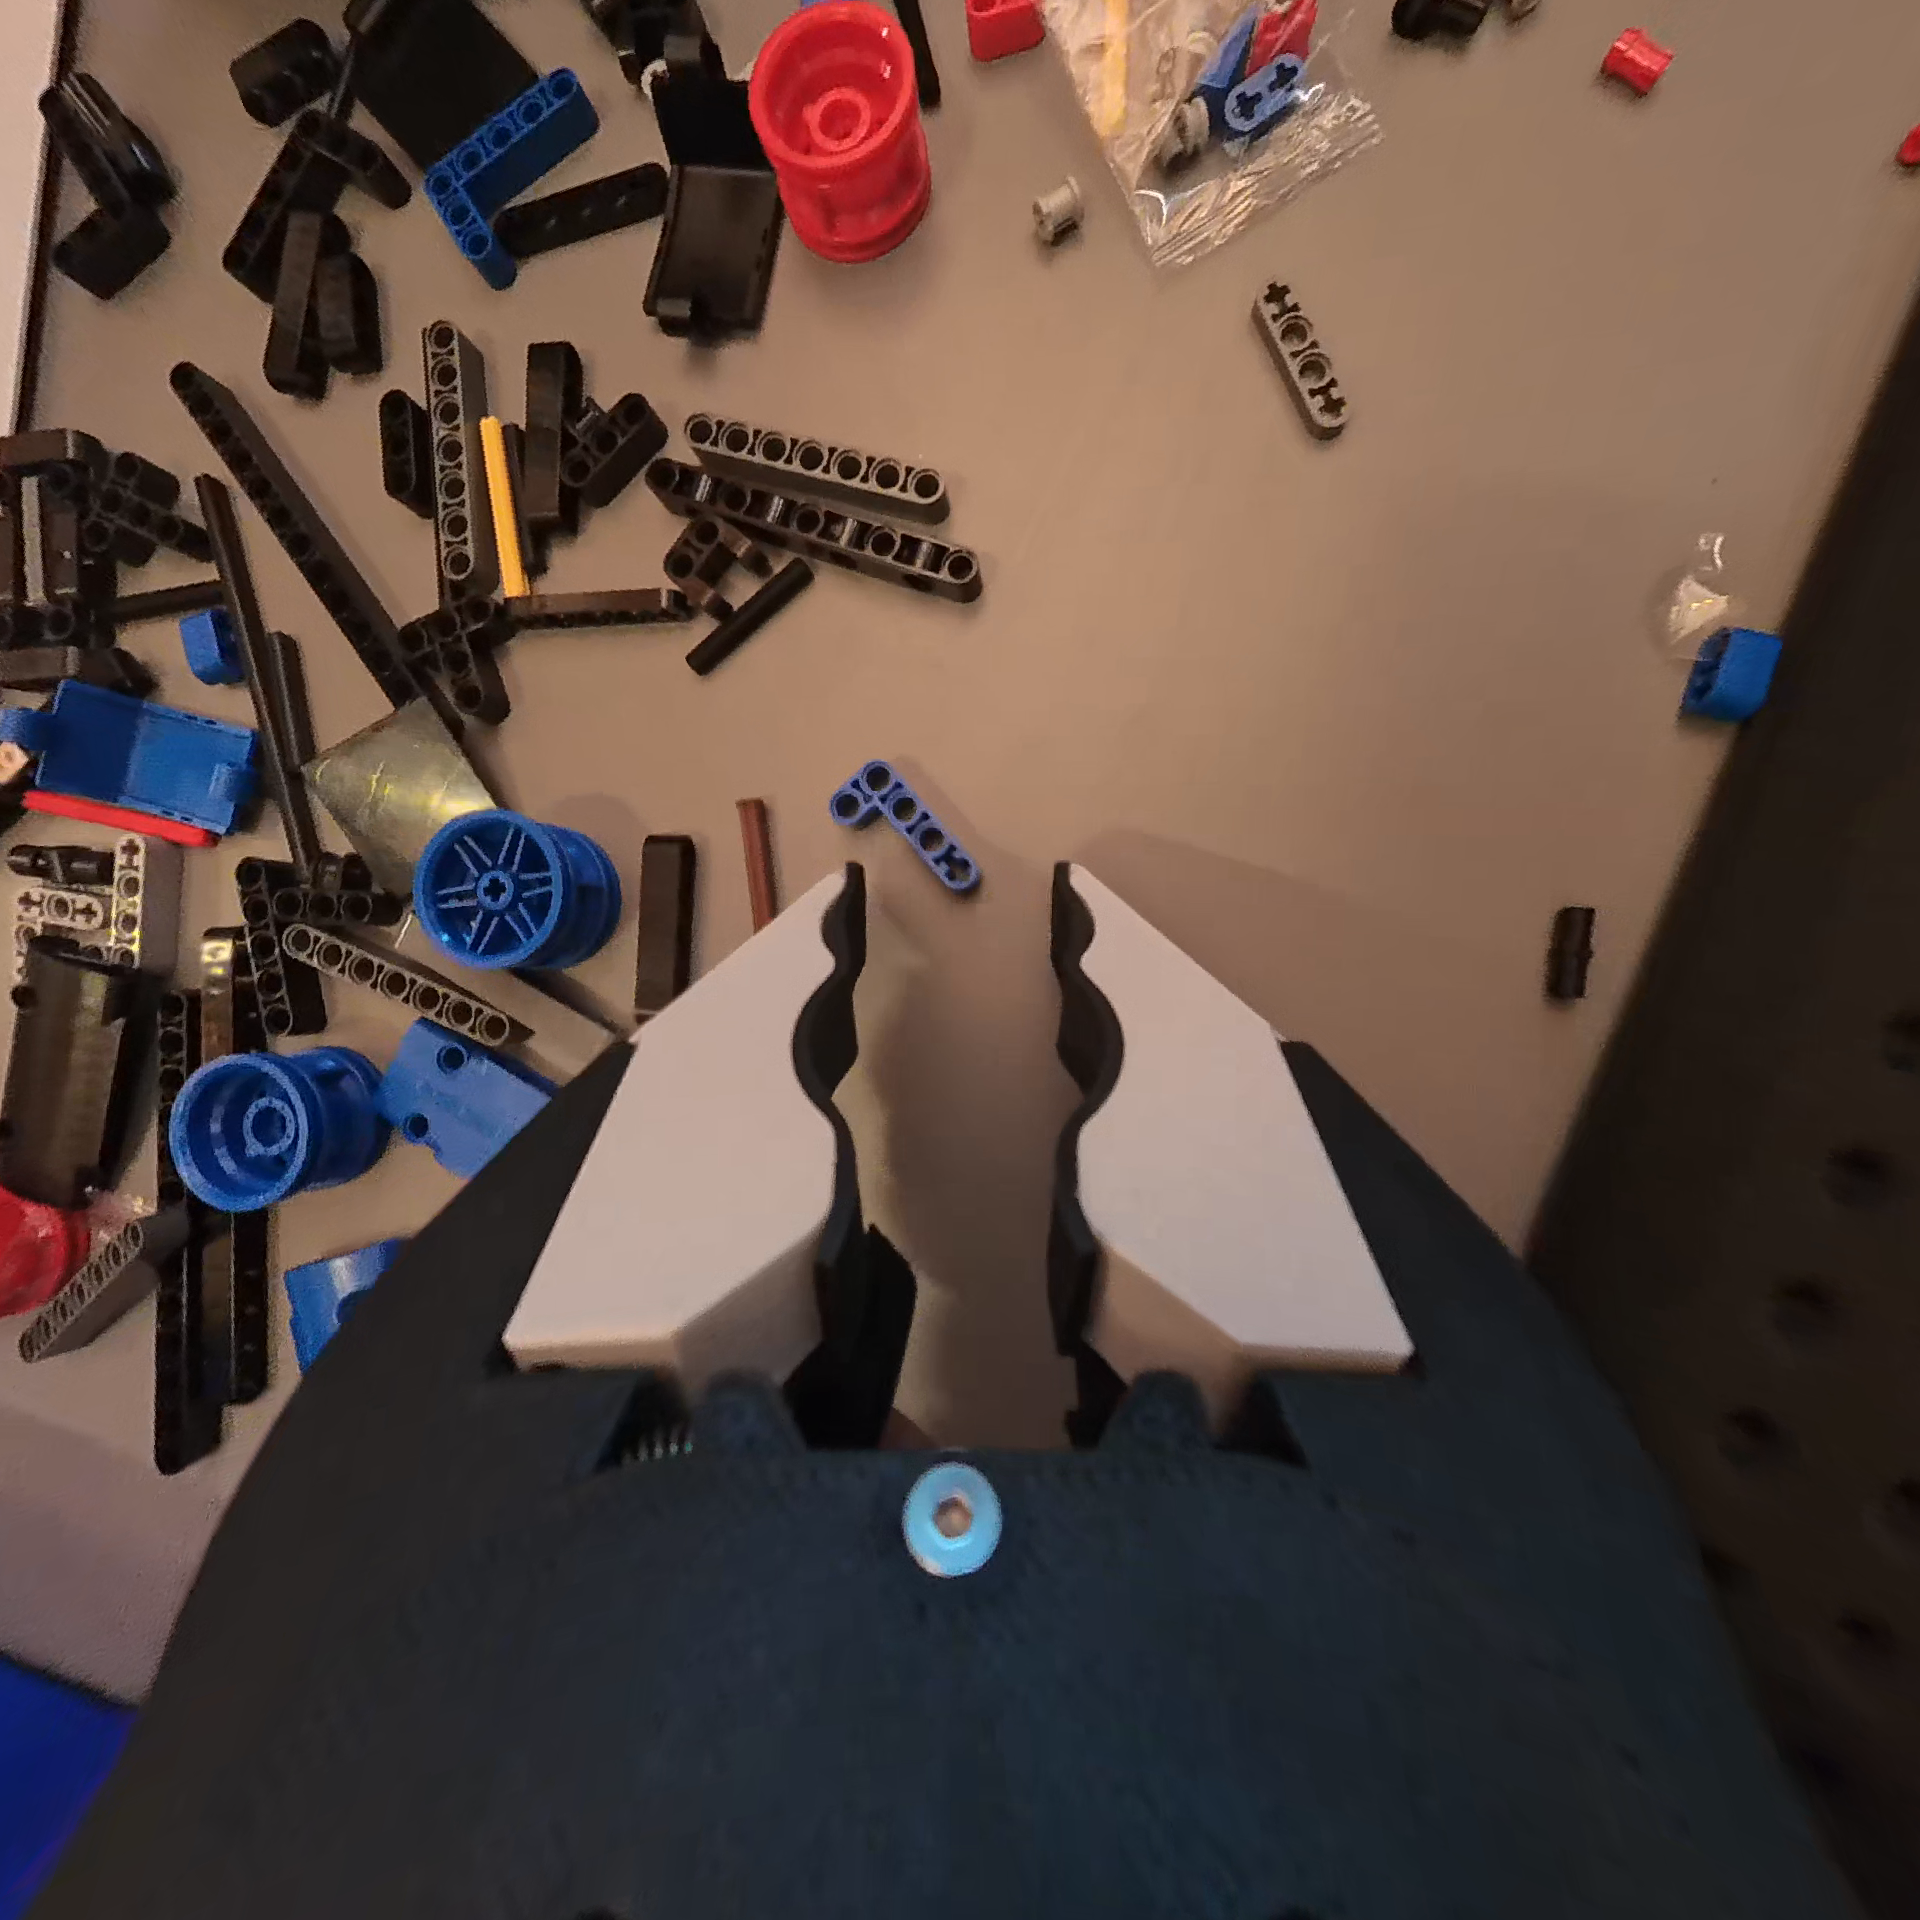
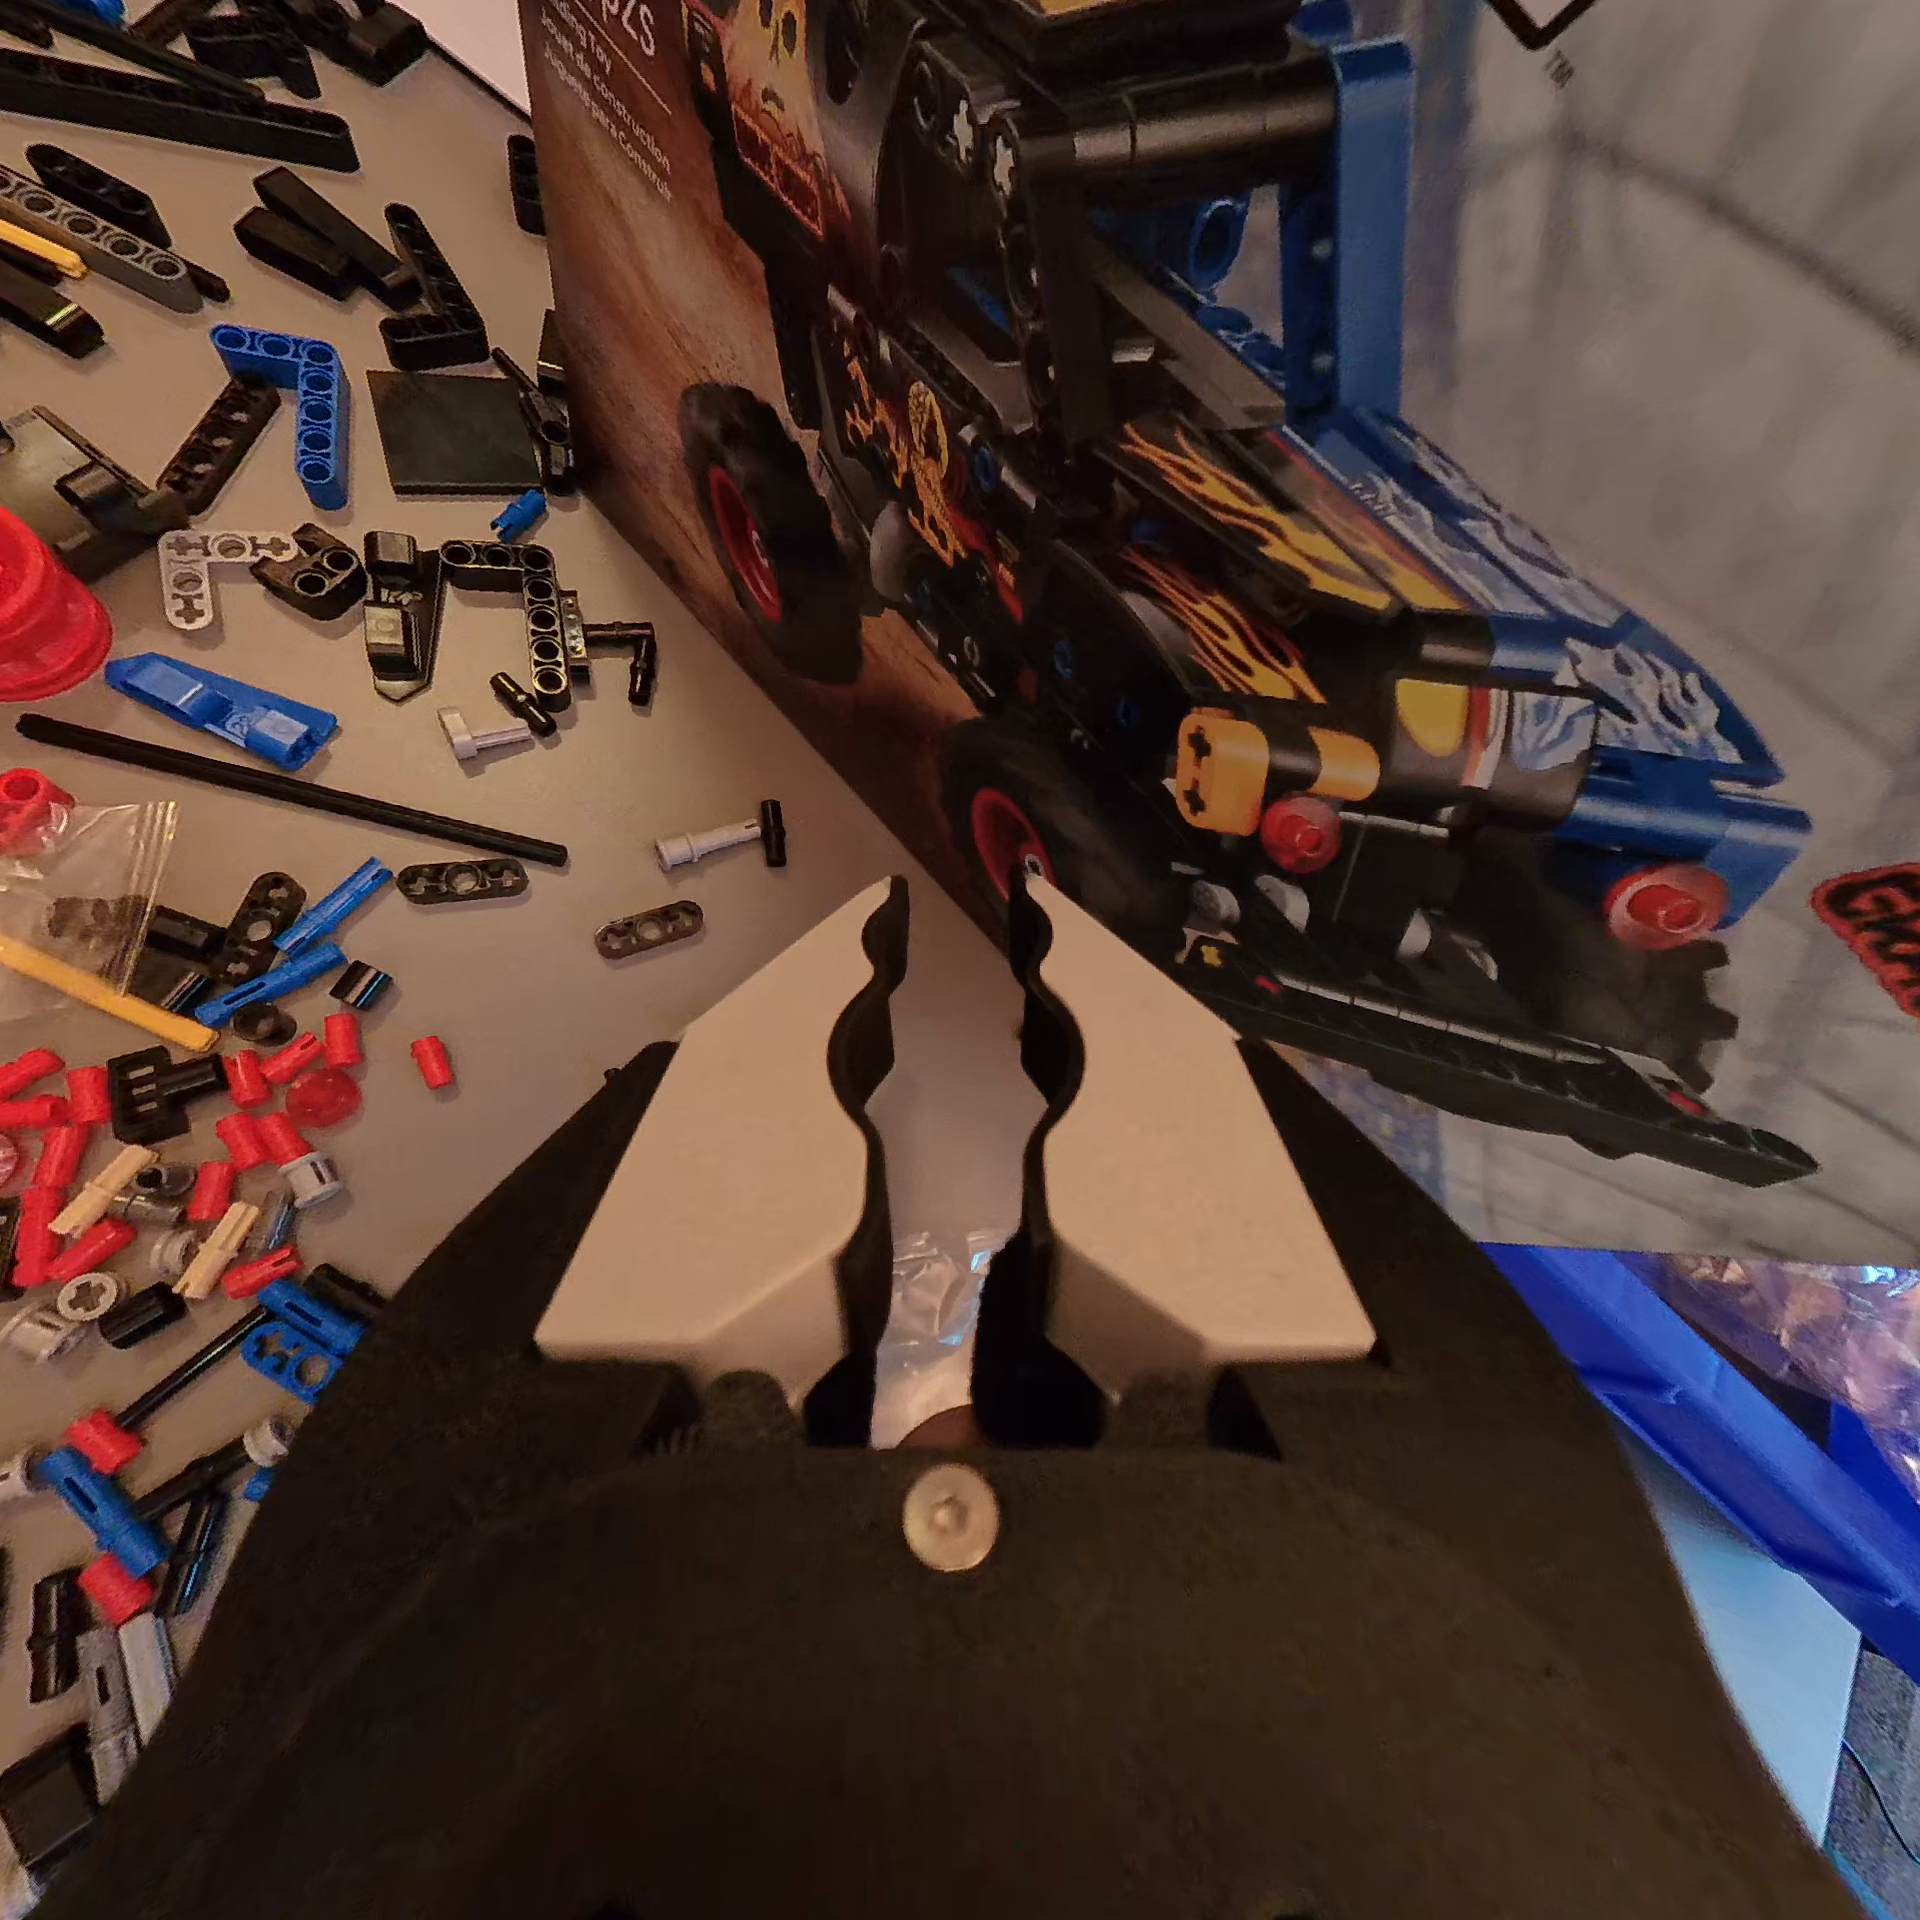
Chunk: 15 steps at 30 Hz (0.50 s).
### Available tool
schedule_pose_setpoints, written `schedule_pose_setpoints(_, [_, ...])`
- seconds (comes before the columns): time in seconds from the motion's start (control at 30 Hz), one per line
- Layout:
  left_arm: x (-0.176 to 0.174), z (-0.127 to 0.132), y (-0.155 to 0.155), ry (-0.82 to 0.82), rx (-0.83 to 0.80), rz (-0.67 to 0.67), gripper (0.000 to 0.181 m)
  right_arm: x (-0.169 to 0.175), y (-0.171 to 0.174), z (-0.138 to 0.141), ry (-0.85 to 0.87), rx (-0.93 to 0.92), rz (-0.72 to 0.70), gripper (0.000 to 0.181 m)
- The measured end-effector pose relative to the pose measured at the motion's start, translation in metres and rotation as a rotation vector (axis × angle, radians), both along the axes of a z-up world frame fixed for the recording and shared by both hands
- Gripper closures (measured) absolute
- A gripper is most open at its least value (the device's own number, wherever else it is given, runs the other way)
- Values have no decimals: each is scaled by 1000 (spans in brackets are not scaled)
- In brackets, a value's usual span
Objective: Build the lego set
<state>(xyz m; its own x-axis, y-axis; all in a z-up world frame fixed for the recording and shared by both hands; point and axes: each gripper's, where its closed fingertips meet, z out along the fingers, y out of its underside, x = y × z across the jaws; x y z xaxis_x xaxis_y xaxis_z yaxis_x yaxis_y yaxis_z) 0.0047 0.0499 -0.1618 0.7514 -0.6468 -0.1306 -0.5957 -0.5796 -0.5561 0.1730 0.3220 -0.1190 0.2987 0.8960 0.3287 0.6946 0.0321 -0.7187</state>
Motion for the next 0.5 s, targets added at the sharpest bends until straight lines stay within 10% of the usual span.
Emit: schedule_pose_setpoints(0.5, [66, 4, 0, -181, 30, -104, 142, -1, -1, -3, -9, -2, 5, 163])
